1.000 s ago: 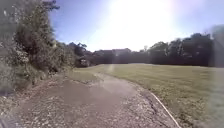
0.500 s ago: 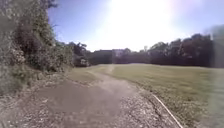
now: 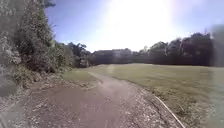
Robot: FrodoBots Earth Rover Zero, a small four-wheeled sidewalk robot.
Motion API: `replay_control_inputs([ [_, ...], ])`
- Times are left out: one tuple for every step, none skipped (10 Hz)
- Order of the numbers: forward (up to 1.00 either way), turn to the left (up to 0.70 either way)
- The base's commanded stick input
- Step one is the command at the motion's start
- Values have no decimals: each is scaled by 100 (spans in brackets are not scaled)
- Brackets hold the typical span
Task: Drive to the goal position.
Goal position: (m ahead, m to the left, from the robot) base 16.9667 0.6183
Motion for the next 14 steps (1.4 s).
replay_control_inputs([
  [30, 0],
  [30, 0],
  [30, 0],
  [30, 0],
  [30, 0],
  [30, 0],
  [30, 0],
  [30, 0],
  [30, 0],
  [30, 0],
  [30, 0],
  [30, 0],
  [30, 0],
  [30, -34],
])
